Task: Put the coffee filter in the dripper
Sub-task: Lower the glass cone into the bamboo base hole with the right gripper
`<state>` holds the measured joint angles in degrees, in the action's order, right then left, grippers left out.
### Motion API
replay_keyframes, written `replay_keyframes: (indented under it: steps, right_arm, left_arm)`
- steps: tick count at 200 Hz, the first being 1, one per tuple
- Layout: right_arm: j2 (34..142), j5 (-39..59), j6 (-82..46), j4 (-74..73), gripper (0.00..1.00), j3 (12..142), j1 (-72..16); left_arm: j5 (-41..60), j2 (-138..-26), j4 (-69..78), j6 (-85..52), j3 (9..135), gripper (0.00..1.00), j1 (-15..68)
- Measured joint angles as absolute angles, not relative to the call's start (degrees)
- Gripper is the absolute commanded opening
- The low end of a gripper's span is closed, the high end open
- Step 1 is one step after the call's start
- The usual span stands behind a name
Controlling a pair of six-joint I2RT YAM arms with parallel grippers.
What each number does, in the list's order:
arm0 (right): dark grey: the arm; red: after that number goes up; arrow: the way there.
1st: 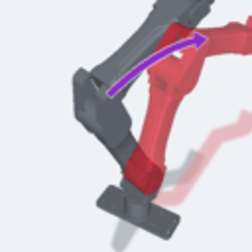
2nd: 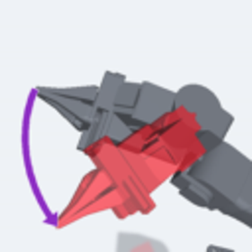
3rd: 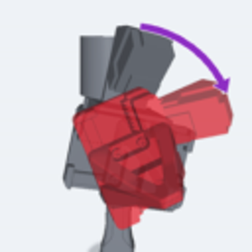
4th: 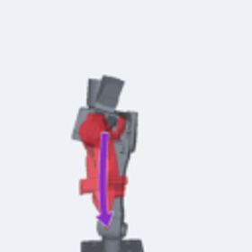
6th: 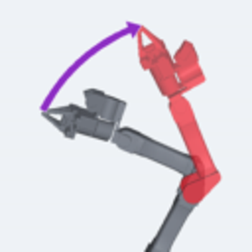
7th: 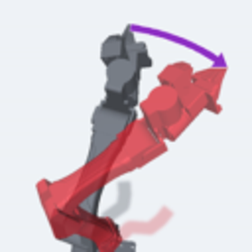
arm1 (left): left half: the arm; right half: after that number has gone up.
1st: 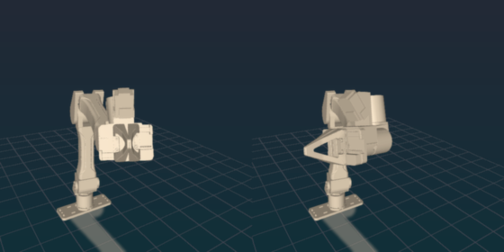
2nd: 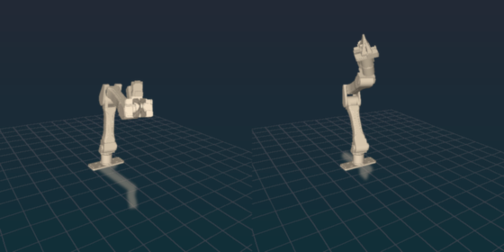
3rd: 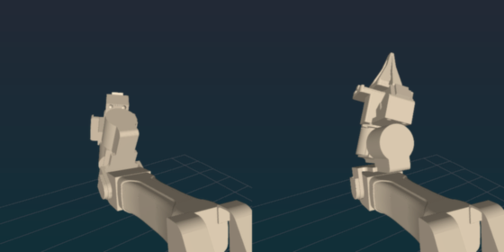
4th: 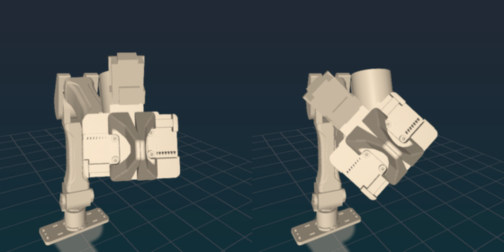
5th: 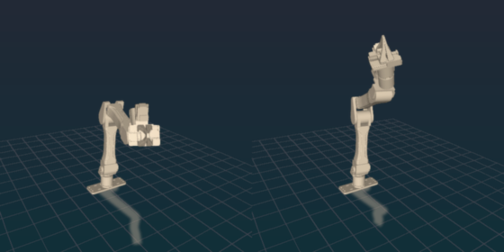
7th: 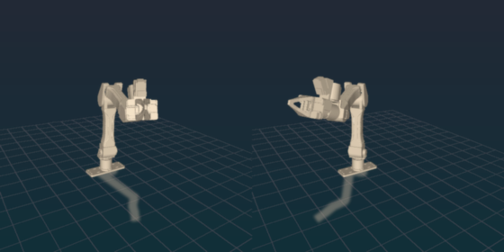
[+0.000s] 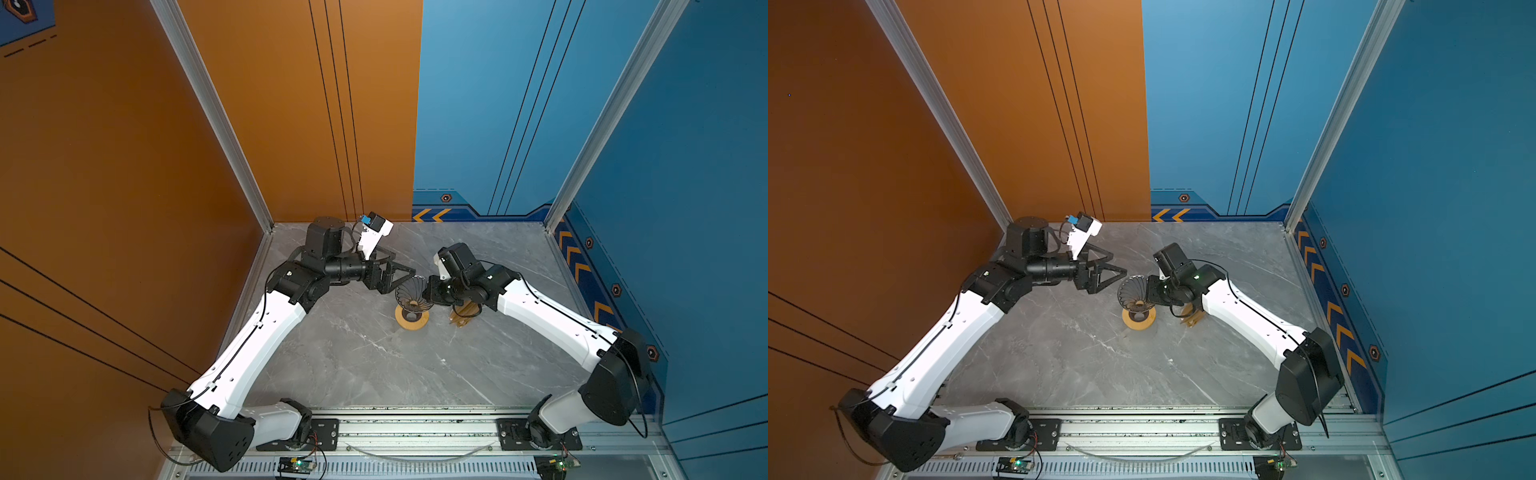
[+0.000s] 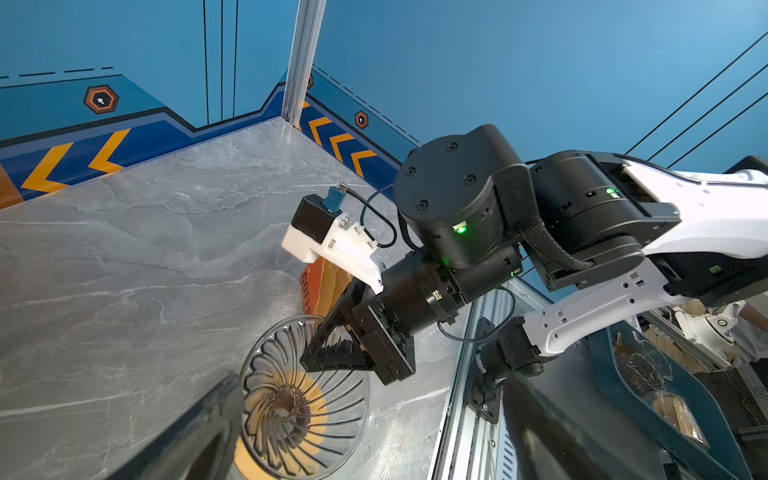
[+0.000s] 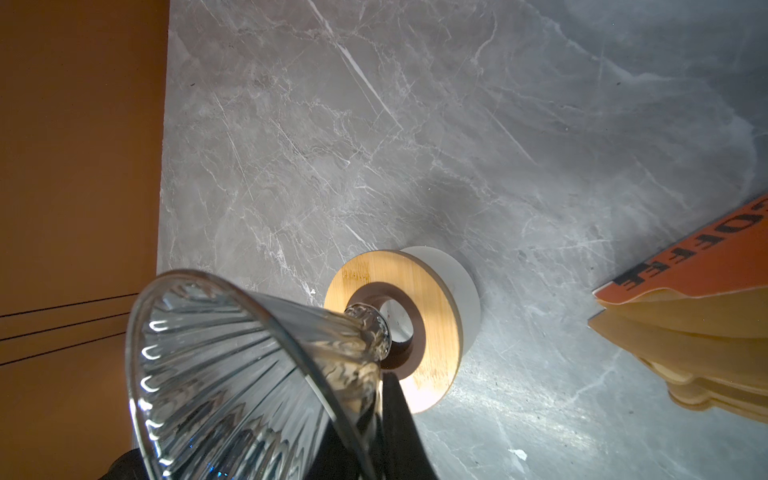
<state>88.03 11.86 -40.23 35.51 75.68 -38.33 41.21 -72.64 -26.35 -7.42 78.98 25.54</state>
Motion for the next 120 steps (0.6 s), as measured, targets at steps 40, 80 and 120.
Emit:
replay_keyframes:
  steps: [40,80,120]
  right_arm:
    - [89.3,12.1,-40.23,35.51,0.1,75.7,-38.33]
    - [90.3,12.53,-40.25,35.46,0.1,75.68,-38.33]
    - [90.65,13.37,-40.25,35.33,0.1,75.68,-38.33]
  left_arm:
    - [41.21,-72.64,-26.33,-7.42,78.96,0.98,25.54]
    - [41.21,-72.64,-26.33,-7.42,78.96,0.98,25.54]
    - [41.21,-72.64,-26.35,-7.42,78.96,0.98,25.54]
